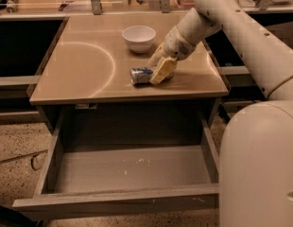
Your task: Place redbull can into top drawer
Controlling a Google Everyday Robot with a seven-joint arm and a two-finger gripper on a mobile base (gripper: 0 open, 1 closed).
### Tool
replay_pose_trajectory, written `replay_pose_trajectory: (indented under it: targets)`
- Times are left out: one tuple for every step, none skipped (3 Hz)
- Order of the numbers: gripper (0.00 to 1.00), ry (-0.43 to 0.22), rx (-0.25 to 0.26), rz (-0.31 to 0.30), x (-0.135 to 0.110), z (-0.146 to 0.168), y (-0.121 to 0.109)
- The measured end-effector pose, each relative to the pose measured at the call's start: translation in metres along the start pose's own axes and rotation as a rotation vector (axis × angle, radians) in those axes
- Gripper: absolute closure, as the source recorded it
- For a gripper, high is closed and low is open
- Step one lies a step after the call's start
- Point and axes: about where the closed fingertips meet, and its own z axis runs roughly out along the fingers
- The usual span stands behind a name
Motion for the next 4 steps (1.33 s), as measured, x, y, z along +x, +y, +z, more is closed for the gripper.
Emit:
replay_pose_trajectory:
  targets:
    - [0.65,0.000,0.000,0.000,0.000,0.000,0.000]
    - [0.88,-0.044,0.017,-0.018,-0.009,-0.006,0.005]
    - [1.00,-0.094,0.044,-0.054,-0.027,-0.021,0.028]
    - [1.00,-0.093,0.011,-0.038,-0.030,-0.014,0.071]
